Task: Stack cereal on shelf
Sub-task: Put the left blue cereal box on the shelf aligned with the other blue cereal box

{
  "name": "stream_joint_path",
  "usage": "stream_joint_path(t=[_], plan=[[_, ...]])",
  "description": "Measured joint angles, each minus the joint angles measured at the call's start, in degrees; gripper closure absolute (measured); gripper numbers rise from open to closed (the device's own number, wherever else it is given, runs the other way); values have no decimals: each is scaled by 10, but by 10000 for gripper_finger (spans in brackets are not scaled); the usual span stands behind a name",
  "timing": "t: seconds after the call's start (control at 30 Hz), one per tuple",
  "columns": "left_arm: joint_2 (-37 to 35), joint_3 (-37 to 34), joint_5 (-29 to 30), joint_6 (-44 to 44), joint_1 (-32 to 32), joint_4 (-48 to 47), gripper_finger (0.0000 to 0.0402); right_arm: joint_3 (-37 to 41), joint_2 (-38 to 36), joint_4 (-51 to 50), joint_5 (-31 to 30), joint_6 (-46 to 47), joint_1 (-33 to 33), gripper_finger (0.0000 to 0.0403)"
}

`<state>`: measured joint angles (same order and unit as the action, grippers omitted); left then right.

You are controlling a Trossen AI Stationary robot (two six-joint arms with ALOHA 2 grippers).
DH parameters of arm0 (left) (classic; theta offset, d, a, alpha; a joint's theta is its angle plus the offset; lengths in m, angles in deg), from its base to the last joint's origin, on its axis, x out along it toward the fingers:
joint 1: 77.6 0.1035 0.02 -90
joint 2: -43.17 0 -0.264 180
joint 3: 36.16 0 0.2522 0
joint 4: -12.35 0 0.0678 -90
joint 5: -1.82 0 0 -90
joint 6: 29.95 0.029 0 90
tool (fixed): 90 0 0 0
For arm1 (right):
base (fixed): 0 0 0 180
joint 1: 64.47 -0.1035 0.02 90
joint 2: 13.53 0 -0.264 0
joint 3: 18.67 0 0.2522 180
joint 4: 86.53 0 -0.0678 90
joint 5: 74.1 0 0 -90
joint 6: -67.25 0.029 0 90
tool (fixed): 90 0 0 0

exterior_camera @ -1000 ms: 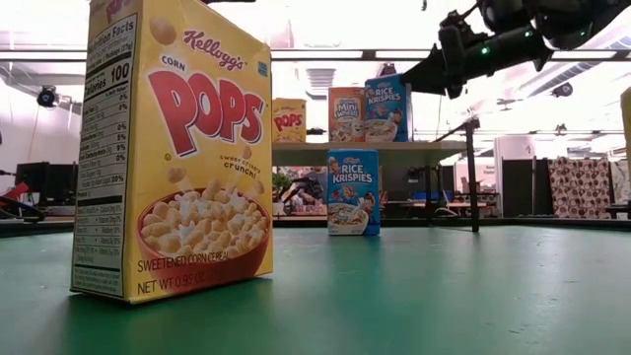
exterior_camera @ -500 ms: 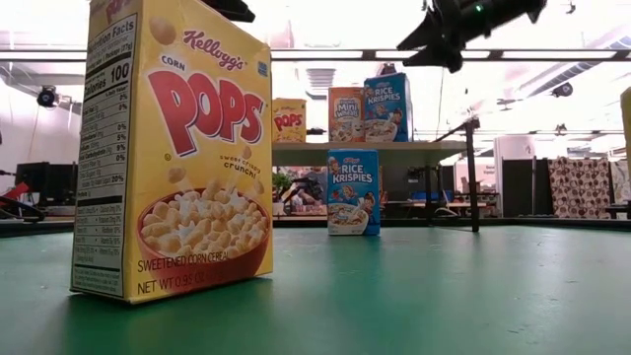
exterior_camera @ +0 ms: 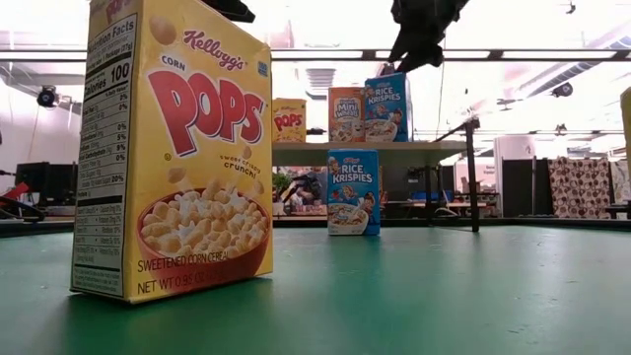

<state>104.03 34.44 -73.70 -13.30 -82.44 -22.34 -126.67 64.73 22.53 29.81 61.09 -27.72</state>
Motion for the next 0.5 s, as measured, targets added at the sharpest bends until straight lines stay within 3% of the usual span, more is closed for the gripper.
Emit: stream_joint_path(t=[0.3, 0.5], plan=[[0, 0, 0, -1, 0, -6, 199, -25, 28, -37, -9, -52, -28, 164], [0, 0, 0, -2, 0, -6, 199, -22, 33, -32, -90, -51, -60, 165]])
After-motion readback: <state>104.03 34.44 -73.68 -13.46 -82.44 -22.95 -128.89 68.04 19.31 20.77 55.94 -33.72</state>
